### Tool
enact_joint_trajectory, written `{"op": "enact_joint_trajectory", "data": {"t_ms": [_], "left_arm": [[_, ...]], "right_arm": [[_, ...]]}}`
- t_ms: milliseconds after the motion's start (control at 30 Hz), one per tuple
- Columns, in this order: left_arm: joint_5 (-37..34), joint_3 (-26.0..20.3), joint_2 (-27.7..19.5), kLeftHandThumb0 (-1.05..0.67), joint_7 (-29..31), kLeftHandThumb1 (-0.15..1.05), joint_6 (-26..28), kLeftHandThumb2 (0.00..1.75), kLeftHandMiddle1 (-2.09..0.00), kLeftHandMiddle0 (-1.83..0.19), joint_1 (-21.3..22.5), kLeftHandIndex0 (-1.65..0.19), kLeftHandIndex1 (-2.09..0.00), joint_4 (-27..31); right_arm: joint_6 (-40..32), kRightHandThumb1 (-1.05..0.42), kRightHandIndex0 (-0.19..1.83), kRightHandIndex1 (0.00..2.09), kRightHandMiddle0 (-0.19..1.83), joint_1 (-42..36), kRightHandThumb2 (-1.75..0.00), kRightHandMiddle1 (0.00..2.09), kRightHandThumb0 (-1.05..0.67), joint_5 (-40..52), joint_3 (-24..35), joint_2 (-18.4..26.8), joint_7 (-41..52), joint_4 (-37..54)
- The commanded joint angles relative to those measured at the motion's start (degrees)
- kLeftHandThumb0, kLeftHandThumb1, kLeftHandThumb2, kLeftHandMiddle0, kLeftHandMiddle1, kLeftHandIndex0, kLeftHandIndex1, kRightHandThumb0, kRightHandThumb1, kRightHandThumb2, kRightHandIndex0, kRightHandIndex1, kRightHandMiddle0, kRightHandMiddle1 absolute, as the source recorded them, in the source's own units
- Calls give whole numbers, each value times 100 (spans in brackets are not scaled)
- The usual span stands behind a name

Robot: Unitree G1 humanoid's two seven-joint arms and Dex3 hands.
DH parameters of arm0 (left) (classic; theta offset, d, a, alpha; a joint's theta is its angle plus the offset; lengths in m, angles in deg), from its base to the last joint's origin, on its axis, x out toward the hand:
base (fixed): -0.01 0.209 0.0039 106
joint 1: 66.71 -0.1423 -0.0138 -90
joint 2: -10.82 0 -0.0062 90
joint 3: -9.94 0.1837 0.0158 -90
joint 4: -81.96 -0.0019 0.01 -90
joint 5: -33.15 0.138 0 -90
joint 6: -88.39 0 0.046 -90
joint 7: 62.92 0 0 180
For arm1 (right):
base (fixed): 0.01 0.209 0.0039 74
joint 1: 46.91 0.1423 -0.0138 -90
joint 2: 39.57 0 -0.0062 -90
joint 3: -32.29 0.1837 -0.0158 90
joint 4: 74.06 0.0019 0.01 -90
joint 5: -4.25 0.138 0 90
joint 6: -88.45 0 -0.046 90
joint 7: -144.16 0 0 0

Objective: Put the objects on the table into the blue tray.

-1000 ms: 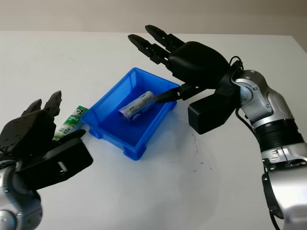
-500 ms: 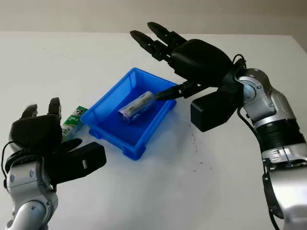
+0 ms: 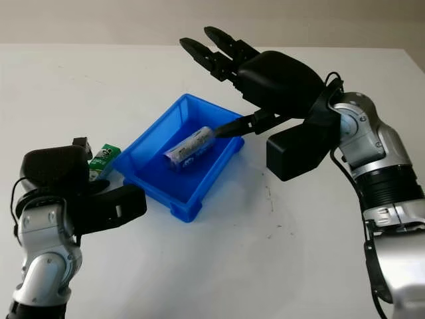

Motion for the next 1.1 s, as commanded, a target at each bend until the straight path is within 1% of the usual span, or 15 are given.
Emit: {"op": "enact_joint_trajectory", "data": {"t_ms": [0,100,200,300,367,400,467,533,567,633,700,800,833,1000,1067], "left_arm": [[-108,1,-44,-55,-92,105,-41,34,-209,-73,108,4,-158,-121],[-111,83,-212,-54,-222,105,-170,33,-209,-84,136,3,-165,-323],[-261,119,-352,-52,-279,105,-280,29,-209,-92,150,4,-161,-442],[-668,73,-503,-50,-209,105,-427,26,-209,-93,149,5,-155,-394],[-1147,-7,-624,-46,-362,105,-580,22,-209,-89,129,-1,-147,-306],[-1383,-40,-723,-44,-541,105,-705,19,-209,-90,95,-4,-154,-256],[-1717,-105,-898,-38,-750,105,-846,17,-209,-85,79,-6,-193,-199],[-1935,-179,-1089,-34,-1019,105,-938,22,-209,-81,132,-11,-206,-243],[-2049,-230,-1197,-33,-1172,105,-993,22,-209,-82,172,-17,-208,-269],[-2179,-305,-1486,-32,-1450,105,-1114,24,-209,-79,270,-12,-209,-340],[-2285,-376,-1815,-32,-1625,105,-1252,22,-209,-66,370,-9,-209,-400],[-2439,-449,-2196,-34,-1554,105,-1325,21,-209,-69,588,-20,-209,-489],[-2493,-476,-2338,-33,-1504,105,-1345,26,-209,-73,679,-22,-209,-538],[-2877,-694,-2901,-32,-1877,105,-1512,24,-209,-80,1001,-23,-209,-863],[-2976,-723,-3079,-35,-1901,105,-1486,27,-209,-77,1181,-20,-209,-1022]], "right_arm": [[26,-105,-19,0,-19,-34,-38,0,-80,52,78,64,15,18],[47,-105,-19,0,-19,-32,-38,0,-81,42,87,75,-11,22],[87,-105,-19,0,-19,-29,-39,0,-81,5,98,93,-62,32],[92,-105,-19,0,-19,-41,-38,0,-80,38,123,106,-45,51],[97,-105,-19,0,-19,-46,-38,0,-80,63,135,107,-27,50],[100,-105,-19,0,-19,-48,-38,0,-80,65,139,105,-28,50],[104,-105,-19,0,-19,-52,-37,0,-80,66,147,99,-34,55],[103,-105,-19,0,-19,-48,-38,0,-80,62,146,97,-29,55],[108,-105,-19,0,-19,-44,-38,0,-80,58,144,96,-32,48],[87,-105,-19,0,-19,-41,-39,0,-80,38,139,103,-24,69],[77,-105,-19,0,-19,-51,-39,0,-80,39,145,108,-21,87],[70,-105,-19,0,-19,-60,-38,0,-80,37,151,119,-26,94],[53,-105,-19,0,-19,-61,-38,0,-80,34,151,123,-15,101],[66,-105,-19,0,-19,-55,-38,0,-80,39,155,116,-29,86],[78,-105,-19,0,-19,-38,-39,0,-80,38,147,109,-29,62]]}}
